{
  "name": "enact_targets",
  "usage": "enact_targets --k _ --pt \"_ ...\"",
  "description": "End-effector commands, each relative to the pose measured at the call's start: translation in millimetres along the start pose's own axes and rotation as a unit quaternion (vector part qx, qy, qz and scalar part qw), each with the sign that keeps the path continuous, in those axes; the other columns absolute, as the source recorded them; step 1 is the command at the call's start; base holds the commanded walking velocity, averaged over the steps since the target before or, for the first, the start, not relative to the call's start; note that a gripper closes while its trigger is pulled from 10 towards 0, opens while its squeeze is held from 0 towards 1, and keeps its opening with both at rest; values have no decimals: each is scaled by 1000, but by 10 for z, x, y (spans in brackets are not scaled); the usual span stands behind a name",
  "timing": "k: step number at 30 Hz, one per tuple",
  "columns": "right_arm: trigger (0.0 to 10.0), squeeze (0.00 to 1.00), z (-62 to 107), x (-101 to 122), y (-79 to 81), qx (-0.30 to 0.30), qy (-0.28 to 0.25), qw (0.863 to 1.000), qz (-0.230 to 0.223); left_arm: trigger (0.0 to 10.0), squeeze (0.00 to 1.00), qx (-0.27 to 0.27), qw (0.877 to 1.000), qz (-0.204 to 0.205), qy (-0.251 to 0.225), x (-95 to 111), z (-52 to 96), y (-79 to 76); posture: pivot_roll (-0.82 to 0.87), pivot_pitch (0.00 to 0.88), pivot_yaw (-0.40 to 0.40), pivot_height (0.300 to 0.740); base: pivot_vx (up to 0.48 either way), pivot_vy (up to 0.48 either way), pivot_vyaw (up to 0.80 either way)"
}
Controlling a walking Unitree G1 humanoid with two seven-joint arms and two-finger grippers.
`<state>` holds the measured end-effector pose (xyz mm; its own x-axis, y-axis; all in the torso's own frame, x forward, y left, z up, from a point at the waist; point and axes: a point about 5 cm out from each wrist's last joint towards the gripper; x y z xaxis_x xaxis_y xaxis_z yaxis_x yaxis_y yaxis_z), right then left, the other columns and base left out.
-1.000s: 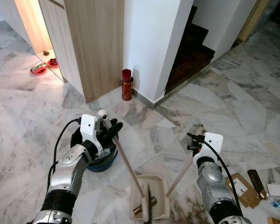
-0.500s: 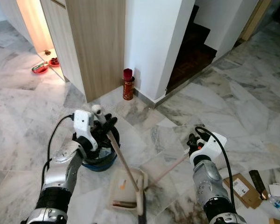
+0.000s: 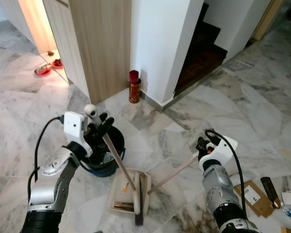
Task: Sweep floor
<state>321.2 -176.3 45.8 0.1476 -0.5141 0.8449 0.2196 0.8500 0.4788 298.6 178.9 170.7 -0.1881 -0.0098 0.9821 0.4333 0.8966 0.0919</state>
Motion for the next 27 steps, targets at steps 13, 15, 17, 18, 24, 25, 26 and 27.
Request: enact_targets --k 13,15,17,18,24,25,26,27 --pt "10000 0 -23 210 -221 -26 -36 999 32 10000 0 50 987 -101 -111 786 3 97 215 72 -88 740 0 0 0" --pt "10000 0 -22 228 -247 -31 -38 998 33 10000 0 74 980 -126 -136 924 2 138 215 72 -87 740 0 0 0" --pt "10000 0 -23 237 -258 -33 -39 998 34 10000 0 84 975 -136 -154 1028 -5 149 216 70 -88 740 0 0 0" --pt "10000 0 -24 247 -271 -35 -40 998 36 10000 0 90 968 -147 -182 1196 -24 144 219 67 -87 740 0 0 0" --pt "10000 0 -26 252 -282 -37 -41 998 38 10000 0 88 960 -154 -217 1447 -50 93 224 57 -85 740 0 0 0" --pt "10000 0 -26 254 -288 -39 -42 998 38 10000 0 94 955 -160 -233 1556 -50 91 225 52 -85 740 0 0 0" --pt "10000 0 -26 254 -293 -40 -42 998 38 10000 0 101 950 -165 -247 1645 -47 96 226 50 -84 740 0 0 0" --pt "10000 0 -27 255 -297 -41 -43 997 38 10000 0 109 945 -168 -258 1714 -40 108 226 50 -84 740 0 0 0"
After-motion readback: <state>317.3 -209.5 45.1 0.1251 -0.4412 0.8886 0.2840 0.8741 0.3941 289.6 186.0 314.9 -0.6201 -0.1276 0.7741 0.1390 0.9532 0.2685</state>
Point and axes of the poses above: a point about 5 cm out from each wrist's last joint towards the gripper, its own z axis pointing back from the gripper into the wrist, its own x axis along the axis of the wrist's last joint, y = z × x, and after that the axes turned 6 degrees about -z, right-handed
